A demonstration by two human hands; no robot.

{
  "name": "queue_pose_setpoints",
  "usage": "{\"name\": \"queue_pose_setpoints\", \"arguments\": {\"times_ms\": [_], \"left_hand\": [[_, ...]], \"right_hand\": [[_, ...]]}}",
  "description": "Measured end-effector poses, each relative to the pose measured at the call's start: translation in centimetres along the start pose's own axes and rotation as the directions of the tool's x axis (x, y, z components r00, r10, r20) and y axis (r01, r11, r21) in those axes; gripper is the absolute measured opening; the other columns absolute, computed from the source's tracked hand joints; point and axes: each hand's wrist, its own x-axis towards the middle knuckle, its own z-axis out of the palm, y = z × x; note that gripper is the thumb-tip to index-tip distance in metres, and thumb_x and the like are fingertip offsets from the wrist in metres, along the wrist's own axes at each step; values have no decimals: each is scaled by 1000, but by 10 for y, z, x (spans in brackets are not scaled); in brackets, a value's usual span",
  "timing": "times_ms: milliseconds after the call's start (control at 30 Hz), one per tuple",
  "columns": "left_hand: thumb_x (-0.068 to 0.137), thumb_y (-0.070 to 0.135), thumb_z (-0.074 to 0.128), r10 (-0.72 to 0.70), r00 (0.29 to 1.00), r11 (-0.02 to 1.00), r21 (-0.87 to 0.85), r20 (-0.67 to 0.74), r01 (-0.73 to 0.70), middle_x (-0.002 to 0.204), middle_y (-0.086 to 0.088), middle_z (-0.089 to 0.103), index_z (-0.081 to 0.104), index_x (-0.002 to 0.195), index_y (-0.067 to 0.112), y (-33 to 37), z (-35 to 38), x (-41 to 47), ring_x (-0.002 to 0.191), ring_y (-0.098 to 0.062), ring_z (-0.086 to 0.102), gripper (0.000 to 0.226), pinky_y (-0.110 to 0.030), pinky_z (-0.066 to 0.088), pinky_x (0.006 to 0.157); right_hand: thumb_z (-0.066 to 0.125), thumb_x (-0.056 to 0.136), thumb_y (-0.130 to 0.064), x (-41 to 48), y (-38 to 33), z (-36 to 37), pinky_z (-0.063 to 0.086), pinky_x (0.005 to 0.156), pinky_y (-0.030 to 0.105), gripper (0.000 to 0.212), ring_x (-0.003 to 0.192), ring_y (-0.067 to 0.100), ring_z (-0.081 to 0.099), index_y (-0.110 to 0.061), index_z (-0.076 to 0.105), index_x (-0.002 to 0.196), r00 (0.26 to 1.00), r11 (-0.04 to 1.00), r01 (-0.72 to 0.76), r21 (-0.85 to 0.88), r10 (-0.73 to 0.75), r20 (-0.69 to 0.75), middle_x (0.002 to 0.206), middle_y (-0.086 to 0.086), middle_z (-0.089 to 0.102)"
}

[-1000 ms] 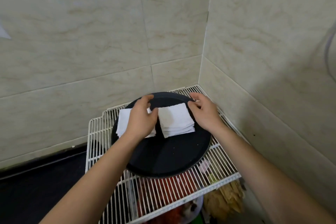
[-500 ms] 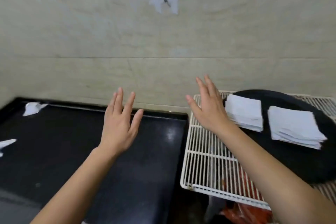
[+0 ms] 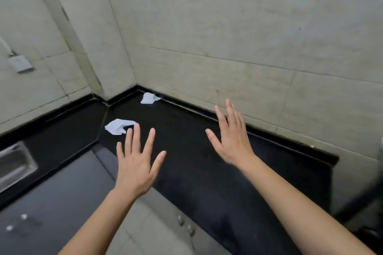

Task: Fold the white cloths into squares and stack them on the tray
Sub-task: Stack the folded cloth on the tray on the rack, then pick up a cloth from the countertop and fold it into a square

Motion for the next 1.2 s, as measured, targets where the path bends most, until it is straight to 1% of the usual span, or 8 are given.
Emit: {"name": "queue_pose_setpoints", "arguments": {"times_ms": [100, 233, 367, 533, 800, 900, 1033, 1200], "left_hand": [[95, 69, 12, -62, 998, 997, 54, 32, 60, 165, -10, -8, 14, 158, 28, -64, 1, -12, 152, -31, -6, 76, -66, 17, 115], [94, 72, 13, -126, 992, 988, 92, 10, 124, 166, -10, -9, 13, 158, 28, -148, -6, -16, 152, -31, -7, 77, -66, 17, 115], [93, 72, 16, -176, 984, 979, 108, 11, 174, 165, -11, -8, 14, 158, 26, -197, -5, -8, 152, -32, -7, 79, -65, 15, 116], [94, 71, 20, -203, 979, 975, 96, 33, 199, 165, -11, -10, 14, 158, 26, -244, 17, 11, 152, -31, -9, 79, -65, 13, 116], [93, 75, 16, -257, 958, 960, 148, 128, 238, 164, -11, -18, 6, 158, 27, -333, 76, 104, 151, -30, -15, 82, -64, 12, 116], [88, 78, 10, -291, 937, 954, 131, 194, 269, 160, -6, -31, -5, 157, 31, -367, 97, 158, 148, -27, -25, 85, -60, 4, 119], [81, 82, 1, -291, 916, 954, 157, 276, 255, 157, -6, -36, -14, 155, 33, -396, 120, 217, 148, -28, -27, 90, -60, 3, 119], [82, 82, 8, -296, 855, 955, 165, 425, 248, 162, -10, -25, -1, 158, 26, -418, 155, 266, 149, -29, -23, 95, -58, 3, 119]], "right_hand": [[39, 101, -53, 10, -60, 58, 11, 123, 50, 75, 154, 29, -6, -21, 7, 160, 995, 999, 39, -20, -37, 96, 166, 11, -16], [36, 101, -55, 33, -135, 111, 2, 124, 46, 75, 153, 27, -10, -23, 2, 160, 969, 983, 176, -43, -166, 181, 165, 9, -21], [36, 100, -55, 56, -170, 142, -1, 124, 43, 76, 154, 28, -8, -22, 3, 160, 954, 972, 227, -64, -209, 215, 165, 11, -18], [38, 100, -55, 88, -191, 191, 2, 124, 45, 76, 154, 29, -5, -21, 5, 160, 940, 967, 247, -66, -223, 257, 166, 12, -15], [38, 100, -54, 188, -205, 306, 5, 124, 47, 76, 154, 30, -3, -21, 3, 160, 938, 975, 219, -32, -201, 281, 166, 12, -14], [38, 100, -52, 236, -209, 349, 7, 124, 48, 76, 154, 32, -2, -20, 3, 159, 942, 989, 147, -9, -138, 306, 165, 13, -14], [40, 101, -50, 287, -207, 391, 8, 124, 46, 76, 154, 31, -1, -20, 1, 159, 935, 995, 96, 12, -94, 343, 166, 13, -13], [42, 102, -46, 324, -201, 436, 15, 123, 47, 73, 153, 32, 3, -18, 7, 159, 887, 999, 38, -2, -33, 460, 166, 14, -7]]}}
